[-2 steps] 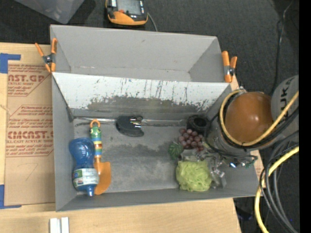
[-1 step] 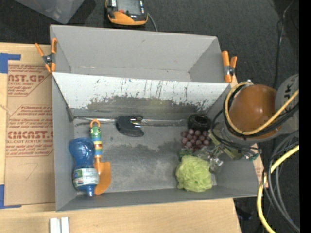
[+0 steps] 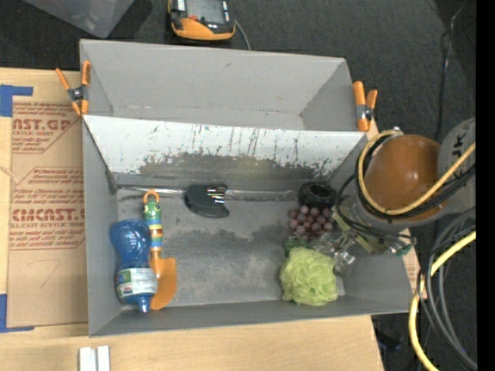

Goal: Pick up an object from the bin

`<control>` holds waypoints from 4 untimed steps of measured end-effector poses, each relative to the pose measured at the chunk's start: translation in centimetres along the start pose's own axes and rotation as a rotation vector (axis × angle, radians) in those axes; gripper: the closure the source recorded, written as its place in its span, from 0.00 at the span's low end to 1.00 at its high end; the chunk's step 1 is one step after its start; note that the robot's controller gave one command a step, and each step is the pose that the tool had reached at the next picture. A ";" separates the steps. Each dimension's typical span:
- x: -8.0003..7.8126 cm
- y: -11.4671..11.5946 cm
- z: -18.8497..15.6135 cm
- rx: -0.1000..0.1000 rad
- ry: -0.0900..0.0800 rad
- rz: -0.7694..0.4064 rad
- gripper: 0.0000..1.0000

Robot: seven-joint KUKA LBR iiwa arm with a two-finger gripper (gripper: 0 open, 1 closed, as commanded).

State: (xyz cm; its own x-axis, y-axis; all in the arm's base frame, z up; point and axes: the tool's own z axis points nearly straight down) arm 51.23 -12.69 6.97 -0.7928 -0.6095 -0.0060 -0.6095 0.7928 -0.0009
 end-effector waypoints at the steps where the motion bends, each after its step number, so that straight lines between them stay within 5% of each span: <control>1: -0.6 0.7 -2.2 0.001 -0.003 0.017 1.00; 2: -1.8 0.2 -9.5 0.004 -0.006 0.021 1.00; 3: -0.1 3.4 -2.0 -0.007 0.000 -0.205 1.00; 4: -0.6 0.7 -9.6 0.003 -0.008 -0.001 1.00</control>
Offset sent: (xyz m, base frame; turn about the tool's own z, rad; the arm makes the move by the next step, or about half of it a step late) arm 0.0100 0.0114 0.0927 0.0209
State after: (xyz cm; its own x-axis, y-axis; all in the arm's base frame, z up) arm 51.25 -11.84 16.58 -0.7920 -0.6103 -0.0135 -0.6103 0.7921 -0.0043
